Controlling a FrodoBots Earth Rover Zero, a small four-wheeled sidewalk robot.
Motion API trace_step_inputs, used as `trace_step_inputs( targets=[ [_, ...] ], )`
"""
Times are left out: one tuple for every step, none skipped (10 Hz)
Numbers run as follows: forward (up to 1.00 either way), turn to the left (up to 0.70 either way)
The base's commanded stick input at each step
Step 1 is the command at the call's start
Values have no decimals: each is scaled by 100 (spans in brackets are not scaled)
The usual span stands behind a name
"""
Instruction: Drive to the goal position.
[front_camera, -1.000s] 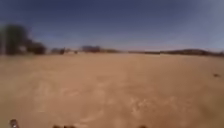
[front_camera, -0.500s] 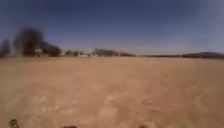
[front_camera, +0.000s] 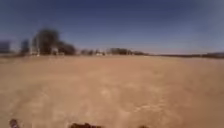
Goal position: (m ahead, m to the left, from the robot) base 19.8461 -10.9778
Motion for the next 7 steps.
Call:
trace_step_inputs(
  targets=[
    [100,27],
    [100,27],
    [100,27],
    [100,27],
    [100,27],
    [100,27],
    [100,27]
  ],
)
